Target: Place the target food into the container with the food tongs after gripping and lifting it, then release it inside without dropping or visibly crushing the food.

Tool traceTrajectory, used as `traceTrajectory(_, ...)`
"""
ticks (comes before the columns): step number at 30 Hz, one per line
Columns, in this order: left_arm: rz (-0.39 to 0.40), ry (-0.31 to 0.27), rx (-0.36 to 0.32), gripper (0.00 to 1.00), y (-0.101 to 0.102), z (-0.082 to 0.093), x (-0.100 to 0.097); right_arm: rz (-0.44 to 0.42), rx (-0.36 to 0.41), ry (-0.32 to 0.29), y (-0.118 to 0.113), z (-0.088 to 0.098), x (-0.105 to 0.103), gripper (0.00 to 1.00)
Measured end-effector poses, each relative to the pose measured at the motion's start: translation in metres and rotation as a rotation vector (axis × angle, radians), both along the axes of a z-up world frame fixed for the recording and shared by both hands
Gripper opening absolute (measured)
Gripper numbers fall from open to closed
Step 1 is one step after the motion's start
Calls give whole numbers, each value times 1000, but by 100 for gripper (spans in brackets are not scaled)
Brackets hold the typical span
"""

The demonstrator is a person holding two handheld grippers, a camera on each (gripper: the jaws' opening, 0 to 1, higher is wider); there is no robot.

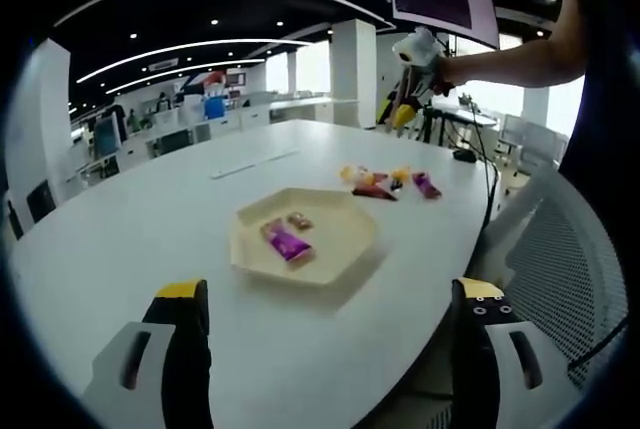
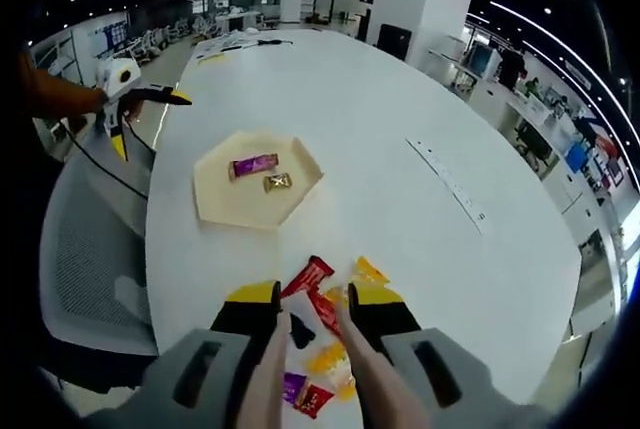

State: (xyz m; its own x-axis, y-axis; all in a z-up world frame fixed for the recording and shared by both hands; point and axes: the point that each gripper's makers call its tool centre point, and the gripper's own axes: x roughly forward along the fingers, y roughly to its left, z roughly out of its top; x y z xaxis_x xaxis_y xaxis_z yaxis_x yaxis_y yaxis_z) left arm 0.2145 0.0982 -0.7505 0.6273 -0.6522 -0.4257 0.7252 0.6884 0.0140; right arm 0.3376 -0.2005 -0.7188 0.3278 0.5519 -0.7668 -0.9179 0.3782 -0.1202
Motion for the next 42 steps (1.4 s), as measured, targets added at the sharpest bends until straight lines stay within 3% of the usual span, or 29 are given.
traceTrajectory(9, 4, 4, 1, 98, 1, -1, 0, 5, 18, 6, -1, -20, 0, 26)
traceTrajectory(42, 4, 16, -3, 97, 0, -2, 1, 73, -66, 60, -9, -87, -10, 26)
